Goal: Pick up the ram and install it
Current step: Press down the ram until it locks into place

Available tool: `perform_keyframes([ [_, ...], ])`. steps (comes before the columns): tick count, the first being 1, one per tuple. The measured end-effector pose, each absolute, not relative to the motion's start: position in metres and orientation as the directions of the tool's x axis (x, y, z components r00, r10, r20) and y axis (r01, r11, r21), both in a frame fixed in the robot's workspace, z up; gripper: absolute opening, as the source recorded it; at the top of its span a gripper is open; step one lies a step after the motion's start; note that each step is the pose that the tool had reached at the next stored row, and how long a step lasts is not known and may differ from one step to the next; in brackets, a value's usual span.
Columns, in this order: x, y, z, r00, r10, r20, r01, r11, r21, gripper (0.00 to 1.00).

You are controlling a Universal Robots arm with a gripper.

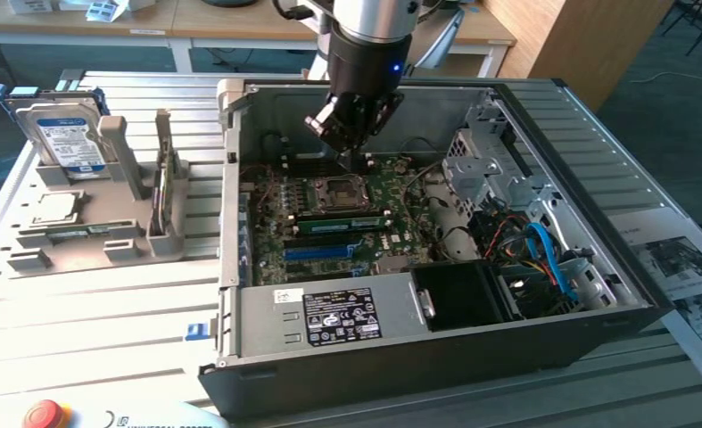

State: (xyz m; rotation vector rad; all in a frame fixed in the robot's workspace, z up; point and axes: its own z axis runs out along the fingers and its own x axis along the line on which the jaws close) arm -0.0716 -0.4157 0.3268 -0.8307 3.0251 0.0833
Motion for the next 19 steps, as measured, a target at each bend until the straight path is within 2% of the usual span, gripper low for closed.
perform_keyframes([
  [19, -0.0716, -0.4157, 0.326, -0.982, -0.188, -0.017, -0.188, 0.981, 0.05, 0.11],
])
